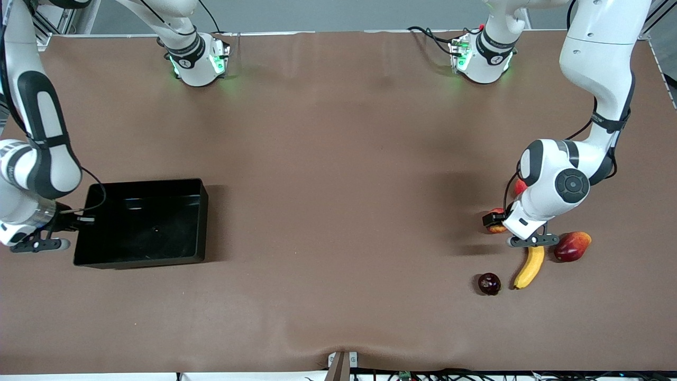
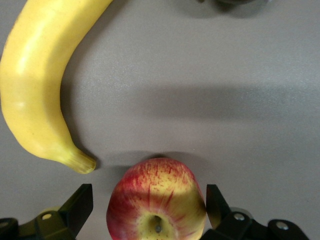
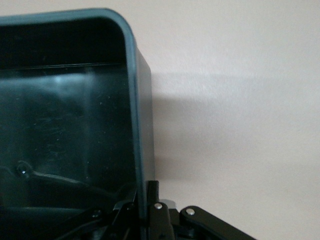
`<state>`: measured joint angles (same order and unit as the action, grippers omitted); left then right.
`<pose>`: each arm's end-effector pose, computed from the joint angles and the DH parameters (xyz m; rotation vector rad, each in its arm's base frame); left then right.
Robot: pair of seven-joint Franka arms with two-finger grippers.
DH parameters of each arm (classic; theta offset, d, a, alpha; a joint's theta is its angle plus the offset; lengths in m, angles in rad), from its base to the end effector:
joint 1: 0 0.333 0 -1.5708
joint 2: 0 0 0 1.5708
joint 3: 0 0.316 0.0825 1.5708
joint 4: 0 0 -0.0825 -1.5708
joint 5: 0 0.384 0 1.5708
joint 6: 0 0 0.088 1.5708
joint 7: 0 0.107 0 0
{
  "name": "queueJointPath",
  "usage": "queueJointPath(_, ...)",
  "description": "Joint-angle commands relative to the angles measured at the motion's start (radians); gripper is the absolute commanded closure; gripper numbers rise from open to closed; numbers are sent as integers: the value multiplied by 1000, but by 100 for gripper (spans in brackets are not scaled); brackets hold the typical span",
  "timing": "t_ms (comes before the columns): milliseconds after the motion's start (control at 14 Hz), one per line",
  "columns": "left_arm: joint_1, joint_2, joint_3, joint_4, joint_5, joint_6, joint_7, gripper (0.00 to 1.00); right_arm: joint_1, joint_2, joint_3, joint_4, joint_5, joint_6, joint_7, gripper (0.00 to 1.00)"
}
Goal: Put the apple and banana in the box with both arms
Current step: 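Grasp the apple with the left gripper while the right gripper grips the box rim, then carry the apple with the left gripper while the right gripper drags the box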
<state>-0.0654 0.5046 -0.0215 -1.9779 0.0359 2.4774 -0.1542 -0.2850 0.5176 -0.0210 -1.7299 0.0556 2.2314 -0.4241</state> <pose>0.6105 -0.0530 0.2093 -3.1287 -0.0651 0.0054 0.6354 -0.1976 0.2823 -3.1020 -0.1339 0.0046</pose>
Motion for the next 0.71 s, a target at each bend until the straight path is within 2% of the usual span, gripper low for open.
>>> queueJointPath(0, -5, -6, 2, -15, -16, 6, -10, 0, 16, -63, 10, 47, 7, -113, -16, 100)
queueJointPath(214, -5, -6, 0, -22, -16, 5, -11, 0, 50, -119, 32, 50, 9, -159, -13, 100)
queueJointPath(356, -2, -9, -15, -32, -16, 2, -10, 1, 55, -139, 87, 50, 42, -203, -5, 100)
queueJointPath(499, 1, -15, -18, -42, -16, 2, -8, 15, 64, -148, 131, 49, 79, -213, 20, 100)
queueJointPath(641, 1, -21, -18, -44, -16, -3, -7, 39, 104, -148, 153, 47, 79, -211, 75, 100)
